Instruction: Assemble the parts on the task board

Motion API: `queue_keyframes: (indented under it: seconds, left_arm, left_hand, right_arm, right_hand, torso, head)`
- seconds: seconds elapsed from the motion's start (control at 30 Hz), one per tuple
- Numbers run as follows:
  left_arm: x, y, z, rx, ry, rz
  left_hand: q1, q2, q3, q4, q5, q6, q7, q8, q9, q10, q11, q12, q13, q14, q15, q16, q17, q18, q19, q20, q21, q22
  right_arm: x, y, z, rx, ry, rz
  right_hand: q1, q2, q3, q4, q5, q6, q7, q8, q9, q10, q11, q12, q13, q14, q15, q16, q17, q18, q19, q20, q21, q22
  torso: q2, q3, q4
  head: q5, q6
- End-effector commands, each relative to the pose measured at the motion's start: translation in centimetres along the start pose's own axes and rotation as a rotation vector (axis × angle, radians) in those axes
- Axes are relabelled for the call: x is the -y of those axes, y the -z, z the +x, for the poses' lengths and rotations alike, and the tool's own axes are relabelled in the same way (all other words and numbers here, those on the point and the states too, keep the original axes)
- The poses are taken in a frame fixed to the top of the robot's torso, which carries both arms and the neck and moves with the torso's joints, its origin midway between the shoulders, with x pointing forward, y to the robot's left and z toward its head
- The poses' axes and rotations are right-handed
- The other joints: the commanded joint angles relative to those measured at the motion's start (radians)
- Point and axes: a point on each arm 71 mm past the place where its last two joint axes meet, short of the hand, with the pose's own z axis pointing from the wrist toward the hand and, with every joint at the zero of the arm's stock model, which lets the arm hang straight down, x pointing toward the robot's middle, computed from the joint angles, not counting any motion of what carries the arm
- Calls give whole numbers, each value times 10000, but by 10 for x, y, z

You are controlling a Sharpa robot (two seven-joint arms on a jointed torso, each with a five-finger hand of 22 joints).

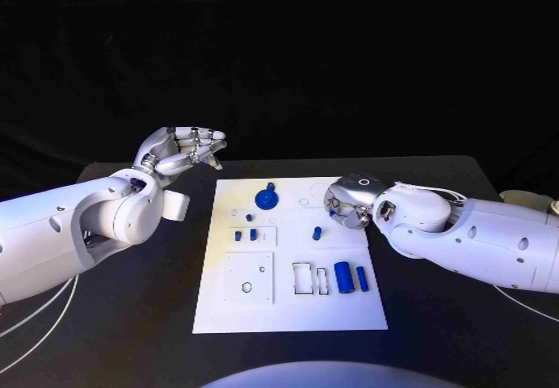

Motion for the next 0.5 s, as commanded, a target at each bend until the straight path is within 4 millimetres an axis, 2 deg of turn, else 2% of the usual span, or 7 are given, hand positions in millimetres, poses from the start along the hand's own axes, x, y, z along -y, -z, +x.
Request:
queue_keyframes:
  seconds: [0.03,0.1,0.13,0.17,0.2,0.33,0.5]
  left_arm:
    - [1,-1,0,27,84,14]
    - [1,-1,0,28,85,6]
    - [1,-1,0,29,86,-2]
    - [1,-1,0,29,86,-5]
    - [1,-1,1,28,87,-9]
    - [1,-1,1,24,89,-18]
    - [0,-1,1,24,89,-29]
  left_hand:
    - [51,-59,59,-4,46,41,13,55,-15,4,1,55,-1,-12,-51,-60,-18,126,16,-55,1,16]
    - [52,-59,60,-4,46,41,13,55,-16,3,1,55,-1,-12,-51,-60,-18,126,16,-55,2,16]
    - [52,-59,60,-4,46,41,13,55,-16,3,1,55,-1,-12,-51,-60,-18,126,16,-55,2,16]
    - [62,-65,80,-12,46,37,16,56,-20,-12,5,56,-5,-14,-49,-63,-21,124,16,-58,7,21]
    - [78,-69,102,-24,47,36,18,58,-24,-22,6,58,-8,-16,-48,-65,-23,124,16,-60,13,27]
    - [89,-75,118,-33,48,34,21,59,-28,-29,8,61,-10,-18,-48,-67,-25,123,15,-62,19,32]
    - [115,-84,159,-57,48,32,25,64,-36,-40,11,70,-14,-22,-47,-73,-31,121,13,-67,34,46]
  right_arm:
    - [-3,0,5,-140,94,-34]
    - [-4,0,5,-71,75,-28]
    - [-4,0,4,5,55,-27]
    - [-4,0,4,47,44,-29]
    - [-5,0,4,134,23,-34]
    - [-5,0,2,419,-23,-33]
    - [-6,1,0,735,-86,-51]
  right_hand:
    - [8,186,47,-47,-64,152,-31,61,40,166,-33,-54,-16,611,-93,54,230,-201,297,-85,114,1764]
    - [5,232,58,-63,-100,187,-47,80,53,209,-49,-59,-18,612,-109,62,238,-205,306,-89,136,1777]
    - [23,341,115,-92,-301,239,-80,110,75,271,-69,-69,-21,617,-145,83,262,-218,332,-97,200,1810]
    - [23,341,115,-92,-301,239,-80,110,75,271,-69,-69,-21,617,-145,83,262,-218,332,-97,200,1810]
    - [51,448,172,-149,-354,315,-107,162,112,374,-115,-65,-15,617,-182,90,263,-236,368,-108,290,1856]
    - [52,635,265,-304,-271,415,-162,289,236,626,-185,-82,8,632,-245,148,330,-280,455,-163,506,1966]
    - [85,708,363,-440,-242,402,-163,327,301,716,-204,-132,13,631,-263,156,326,-293,476,-187,564,2000]
  torso:
    - [5,1,4]
    - [7,0,4]
    - [7,-2,4]
    - [5,-3,5]
    - [2,-5,4]
    - [-3,-6,7]
    - [-8,-9,3]
  head:
    - [-8,-21]
    - [-12,-29]
    - [-15,-27]
    - [-15,-29]
    - [-14,-32]
    - [-9,-47]
    - [-3,-48]
